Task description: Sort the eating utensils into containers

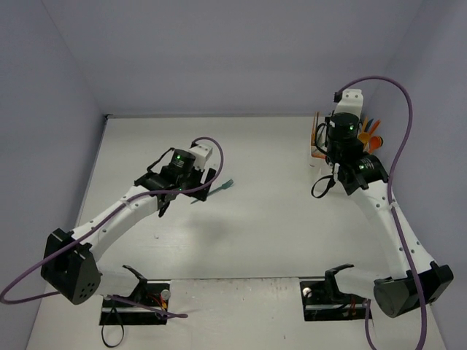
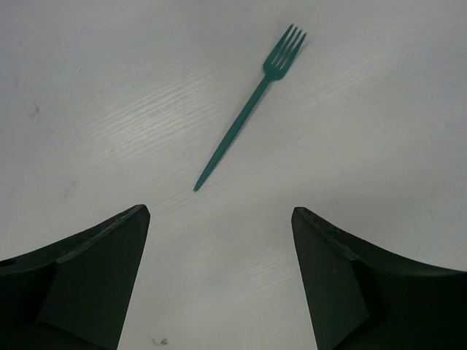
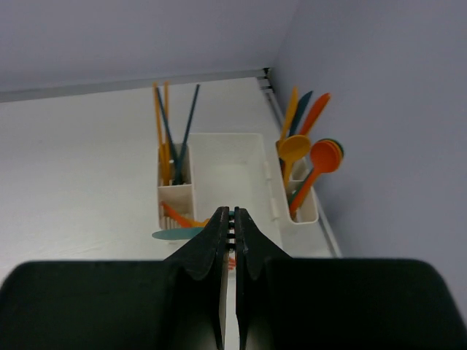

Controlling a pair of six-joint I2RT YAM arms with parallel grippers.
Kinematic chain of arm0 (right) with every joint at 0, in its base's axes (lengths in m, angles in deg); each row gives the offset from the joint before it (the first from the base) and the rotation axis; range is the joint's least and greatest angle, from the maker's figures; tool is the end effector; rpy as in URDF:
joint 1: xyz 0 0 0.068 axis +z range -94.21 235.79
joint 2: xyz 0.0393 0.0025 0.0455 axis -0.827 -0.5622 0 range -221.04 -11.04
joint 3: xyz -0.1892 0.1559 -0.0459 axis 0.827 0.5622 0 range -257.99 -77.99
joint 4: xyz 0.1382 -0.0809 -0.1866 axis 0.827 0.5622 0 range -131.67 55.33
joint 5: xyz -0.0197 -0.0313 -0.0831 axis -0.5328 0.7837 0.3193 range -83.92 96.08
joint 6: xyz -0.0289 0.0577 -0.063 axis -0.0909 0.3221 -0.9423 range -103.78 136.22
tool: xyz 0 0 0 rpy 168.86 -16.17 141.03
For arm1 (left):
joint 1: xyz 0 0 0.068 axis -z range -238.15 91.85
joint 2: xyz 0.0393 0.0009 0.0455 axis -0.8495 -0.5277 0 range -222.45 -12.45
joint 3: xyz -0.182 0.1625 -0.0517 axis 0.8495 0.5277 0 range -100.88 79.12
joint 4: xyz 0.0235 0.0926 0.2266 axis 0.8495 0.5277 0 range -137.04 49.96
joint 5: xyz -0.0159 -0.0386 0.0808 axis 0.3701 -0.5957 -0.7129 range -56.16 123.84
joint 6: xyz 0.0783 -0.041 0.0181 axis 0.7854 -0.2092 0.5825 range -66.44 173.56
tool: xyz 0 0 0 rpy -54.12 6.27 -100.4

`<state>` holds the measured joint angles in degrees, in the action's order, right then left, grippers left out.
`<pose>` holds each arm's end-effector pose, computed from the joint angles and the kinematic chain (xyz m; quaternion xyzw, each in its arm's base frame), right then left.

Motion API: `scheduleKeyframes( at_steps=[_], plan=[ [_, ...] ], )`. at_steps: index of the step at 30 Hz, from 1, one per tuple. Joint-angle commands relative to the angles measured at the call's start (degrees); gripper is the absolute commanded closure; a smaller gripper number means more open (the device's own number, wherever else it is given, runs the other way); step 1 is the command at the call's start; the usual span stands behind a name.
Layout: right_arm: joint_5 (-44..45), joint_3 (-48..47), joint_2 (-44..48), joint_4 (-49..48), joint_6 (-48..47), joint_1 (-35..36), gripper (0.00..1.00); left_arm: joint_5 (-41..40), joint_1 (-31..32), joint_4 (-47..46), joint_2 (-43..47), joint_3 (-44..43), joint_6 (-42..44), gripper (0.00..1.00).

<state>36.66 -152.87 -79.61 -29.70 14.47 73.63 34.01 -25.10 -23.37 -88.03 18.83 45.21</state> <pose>0.2938 0.0515 0.4073 0.0528 0.7346 -0.1030 0.6686 0.2652 -0.1729 0.2461 0.1936 0.8814 -0.1536 0.4025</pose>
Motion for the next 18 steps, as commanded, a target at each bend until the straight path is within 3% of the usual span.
scheduleKeyframes(
  at_steps=[1, 18],
  plan=[
    [4.3, -2.4, -3.3, -6.8, -6.2, -1.2, 1.0, -1.3, -2.3, -0.8, 4.7, 1.5, -0.5, 0.24],
    [1.5, 4.2, -11.3, -18.5, -5.9, -3.8, 1.0, -0.2, -3.0, -3.8, 3.9, 4.9, 1.3, 0.24]
  ],
)
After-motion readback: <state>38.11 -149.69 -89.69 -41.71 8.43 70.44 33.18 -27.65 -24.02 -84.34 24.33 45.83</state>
